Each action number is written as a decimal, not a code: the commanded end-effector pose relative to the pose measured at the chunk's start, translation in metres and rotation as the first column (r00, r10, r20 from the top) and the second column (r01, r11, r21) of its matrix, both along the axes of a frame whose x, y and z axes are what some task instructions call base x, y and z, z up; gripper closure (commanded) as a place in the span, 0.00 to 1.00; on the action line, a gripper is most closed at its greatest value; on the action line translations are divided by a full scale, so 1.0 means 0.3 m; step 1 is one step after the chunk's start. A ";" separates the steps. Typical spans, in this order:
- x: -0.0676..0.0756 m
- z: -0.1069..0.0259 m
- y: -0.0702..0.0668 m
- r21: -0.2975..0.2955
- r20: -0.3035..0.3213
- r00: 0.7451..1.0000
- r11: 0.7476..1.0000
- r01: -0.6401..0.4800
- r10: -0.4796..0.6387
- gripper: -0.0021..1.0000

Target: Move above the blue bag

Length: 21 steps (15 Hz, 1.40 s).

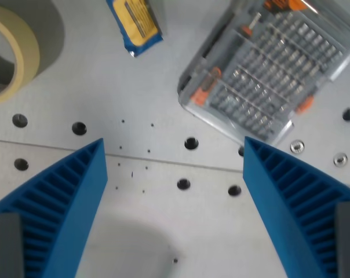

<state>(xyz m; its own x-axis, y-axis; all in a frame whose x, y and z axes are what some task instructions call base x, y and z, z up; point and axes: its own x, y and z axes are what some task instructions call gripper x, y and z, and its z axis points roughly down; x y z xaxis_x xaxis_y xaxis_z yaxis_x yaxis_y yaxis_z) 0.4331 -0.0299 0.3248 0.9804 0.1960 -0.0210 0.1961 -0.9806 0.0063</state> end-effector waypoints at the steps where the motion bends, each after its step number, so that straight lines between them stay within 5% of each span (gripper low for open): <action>1: 0.018 -0.039 0.019 0.011 0.042 0.990 0.991 -0.135 0.134 0.00; 21: 0.230 -0.373 0.190 0.011 -0.016 0.930 0.930 -0.367 0.367 0.00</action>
